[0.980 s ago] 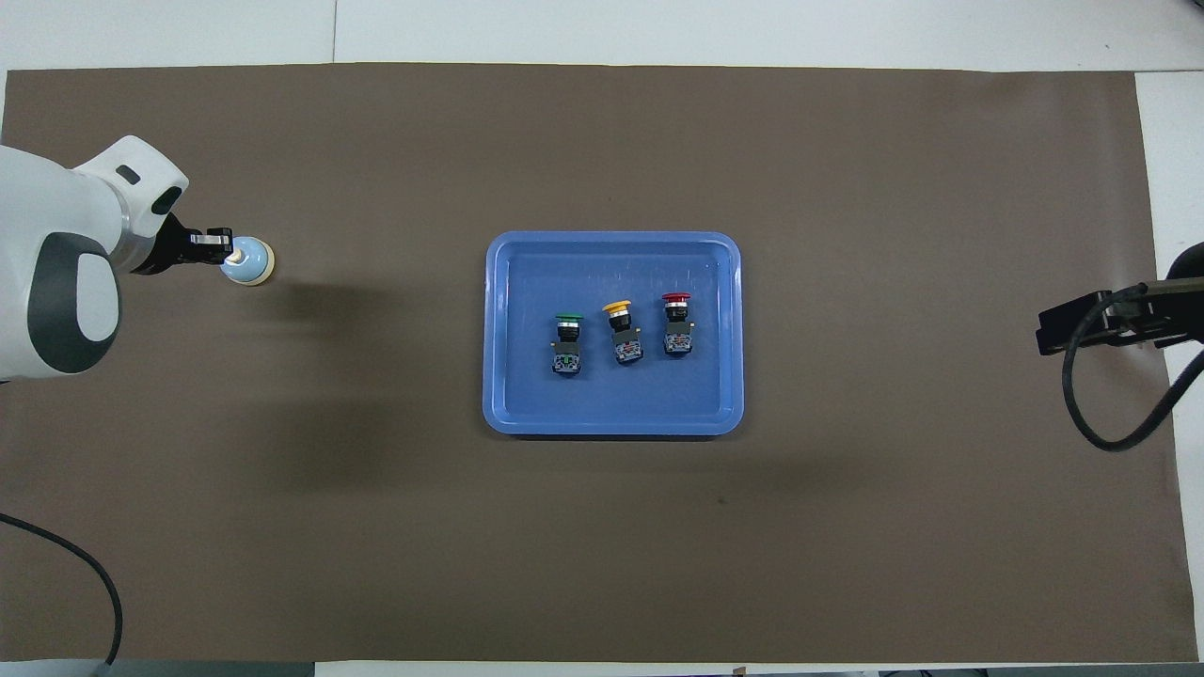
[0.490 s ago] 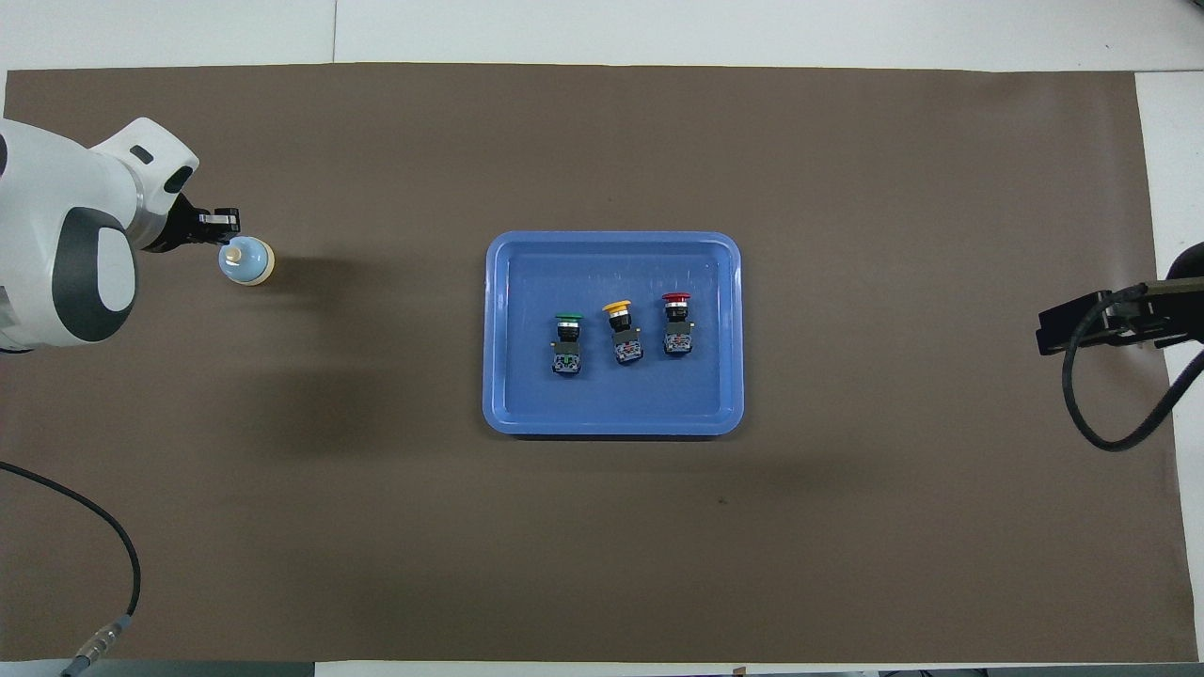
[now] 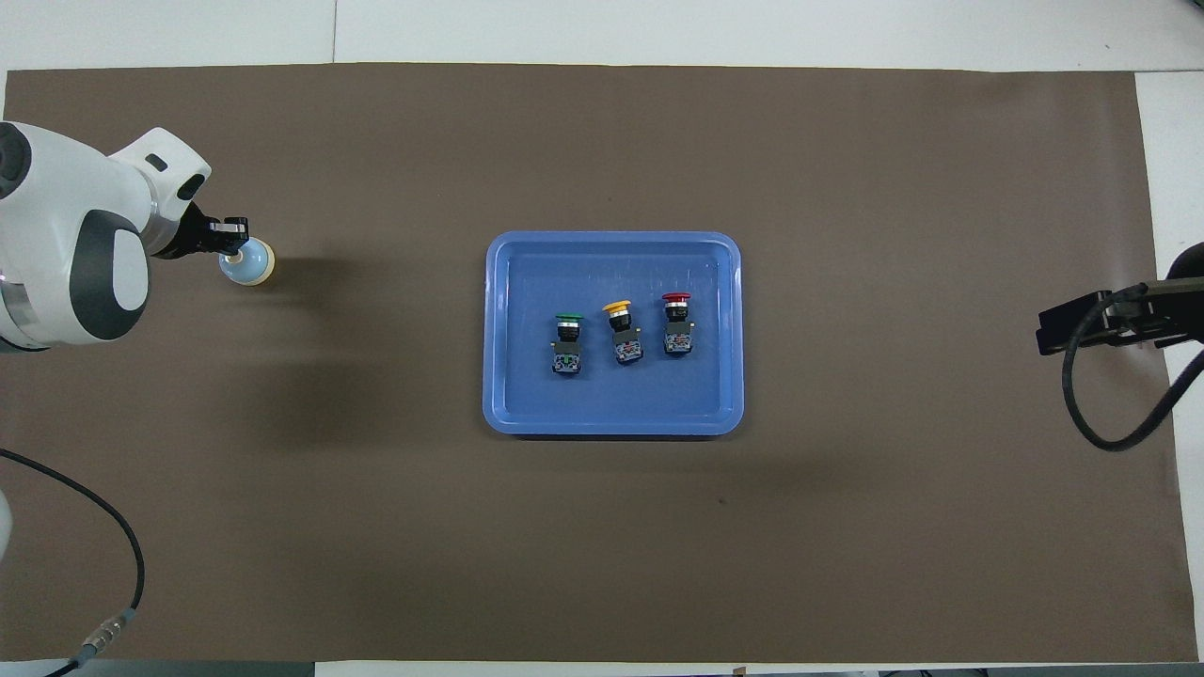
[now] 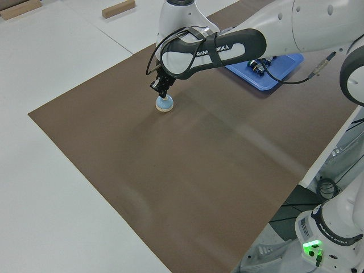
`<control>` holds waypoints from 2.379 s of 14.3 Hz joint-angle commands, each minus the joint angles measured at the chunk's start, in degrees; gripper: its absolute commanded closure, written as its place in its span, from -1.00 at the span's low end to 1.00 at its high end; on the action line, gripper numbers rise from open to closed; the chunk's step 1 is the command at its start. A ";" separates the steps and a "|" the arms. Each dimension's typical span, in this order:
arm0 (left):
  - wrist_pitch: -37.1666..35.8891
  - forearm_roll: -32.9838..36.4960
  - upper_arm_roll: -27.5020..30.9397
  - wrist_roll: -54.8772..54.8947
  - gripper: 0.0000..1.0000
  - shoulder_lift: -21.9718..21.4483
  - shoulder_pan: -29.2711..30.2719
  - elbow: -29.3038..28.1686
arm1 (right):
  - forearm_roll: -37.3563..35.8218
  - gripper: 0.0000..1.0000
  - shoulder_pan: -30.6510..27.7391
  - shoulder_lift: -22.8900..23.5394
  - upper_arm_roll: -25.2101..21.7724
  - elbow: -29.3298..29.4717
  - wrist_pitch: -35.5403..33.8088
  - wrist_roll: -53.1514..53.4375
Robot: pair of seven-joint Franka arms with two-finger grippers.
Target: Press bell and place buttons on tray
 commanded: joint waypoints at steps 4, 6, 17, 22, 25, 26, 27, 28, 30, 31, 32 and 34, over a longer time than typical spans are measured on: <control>1.33 0.25 0.00 -0.48 1.00 -0.42 0.22 -2.96 | -0.63 -1.00 -0.95 -0.28 0.68 -0.07 -0.31 -0.92; -2.96 0.25 0.00 -0.22 1.00 -0.59 0.30 0.28 | -0.54 -1.00 -0.95 -0.28 0.68 -0.07 -0.31 -0.92; -25.62 0.25 0.18 0.05 -1.00 -22.19 1.54 2.14 | -0.54 -1.00 -0.95 -0.28 0.68 -0.07 -0.31 -0.92; -37.94 0.25 0.18 0.05 -1.00 -28.19 2.15 2.49 | -0.54 -1.00 -0.95 -0.28 0.77 -0.07 -0.31 -0.92; -40.34 0.25 0.18 0.13 -1.00 -29.06 2.06 1.45 | -0.54 -1.00 -0.95 -0.28 0.77 -0.07 -0.31 -0.92; -39.73 0.25 0.18 0.13 -1.00 -29.15 1.98 0.92 | -0.54 -1.00 -0.95 -0.28 0.68 -0.07 -0.31 -0.92; -38.77 0.33 0.18 0.05 -1.00 -28.55 1.80 1.26 | -0.54 -1.00 -0.95 -0.28 0.77 -0.07 -0.31 -0.92; -38.06 0.42 0.18 -0.04 -1.00 -27.24 1.71 2.57 | -0.54 -1.00 -0.95 -0.28 0.68 -0.07 -0.31 -0.92; -40.15 1.56 0.18 -0.22 -1.00 -22.58 1.54 8.45 | -0.54 -1.00 -0.95 -0.28 0.68 -0.07 -0.31 -0.92; -40.68 1.57 0.09 -0.13 -1.00 -22.13 1.71 9.52 | -0.54 -1.00 -0.95 -0.28 0.68 -0.07 -0.31 -0.92; -40.08 1.48 0.09 -0.13 -1.00 -22.04 1.80 9.96 | -0.54 -1.00 -0.95 -0.28 0.77 -0.07 -0.31 -0.92; -40.77 0.78 0.00 -0.13 -1.00 -19.50 2.06 12.58 | -0.63 -1.00 -0.95 -0.28 0.77 -0.07 -0.31 -0.92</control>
